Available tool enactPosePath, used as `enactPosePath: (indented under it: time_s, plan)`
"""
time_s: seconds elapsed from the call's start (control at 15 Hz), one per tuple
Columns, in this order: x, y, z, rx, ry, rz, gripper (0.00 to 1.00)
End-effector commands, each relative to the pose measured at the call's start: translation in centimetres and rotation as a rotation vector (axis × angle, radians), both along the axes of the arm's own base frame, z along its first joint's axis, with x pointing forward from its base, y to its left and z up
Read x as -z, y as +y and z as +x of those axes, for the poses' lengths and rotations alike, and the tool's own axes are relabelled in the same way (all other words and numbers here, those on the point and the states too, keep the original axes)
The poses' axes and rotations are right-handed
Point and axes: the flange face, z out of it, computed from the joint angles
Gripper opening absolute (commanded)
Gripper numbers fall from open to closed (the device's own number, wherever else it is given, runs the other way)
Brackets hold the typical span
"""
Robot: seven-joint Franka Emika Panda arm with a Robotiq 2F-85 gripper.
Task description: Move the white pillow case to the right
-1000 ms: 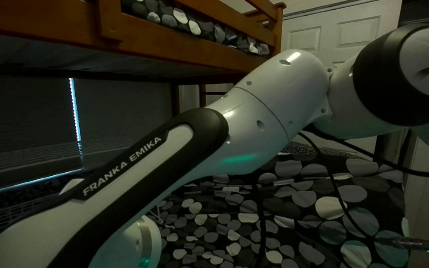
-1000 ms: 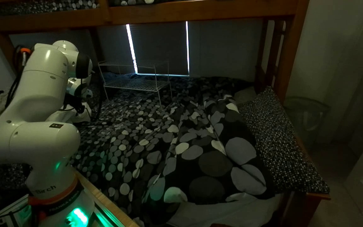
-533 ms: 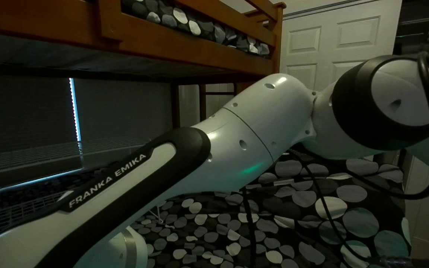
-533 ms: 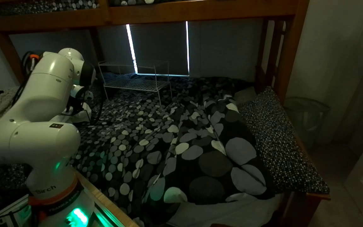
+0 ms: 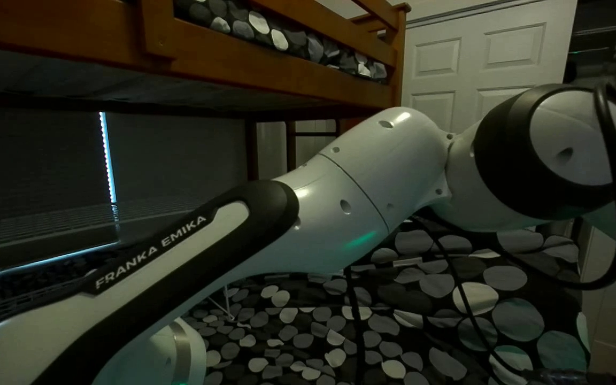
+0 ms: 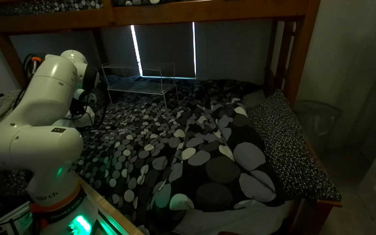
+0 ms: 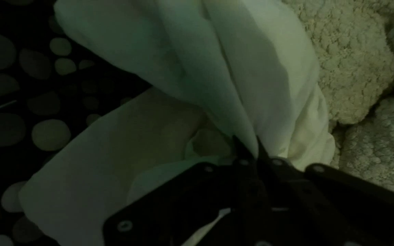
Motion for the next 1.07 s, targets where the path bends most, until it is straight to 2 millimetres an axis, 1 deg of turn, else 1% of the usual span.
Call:
enactPosePath:
  time_s: [0.0,0.13,0.2,0.27,0.33,0.4,0.47,0.6,0.73,0.8,0.87,1.0]
  plan:
    - [-3.6,-2.3,-0.2,0.0,-0.034,-0.132,0.01]
    - [-6.4,-4.0,-0.2,0.027,-0.079,-0.21,0.01]
    - [-8.3,-5.5,0.0,0.034,-0.114,-0.233,0.01]
    - [-9.6,-6.5,0.0,0.049,-0.147,-0.255,0.01]
    - [-11.4,-7.6,0.4,0.063,-0.191,-0.27,0.01]
    - [-13.0,-8.6,0.1,0.085,-0.231,-0.288,0.01]
    - [-14.7,-10.1,0.8,0.103,-0.267,-0.305,0.01]
    - [-17.9,-12.6,0.4,0.157,-0.339,-0.343,0.01]
    - [-20.7,-15.7,0.3,0.223,-0.401,-0.384,0.01]
    - [-21.8,-17.0,-0.3,0.257,-0.435,-0.407,0.01]
    - [-23.3,-18.7,-0.4,0.299,-0.464,-0.425,0.01]
    - [-25.4,-21.4,-1.7,0.373,-0.526,-0.478,0.01]
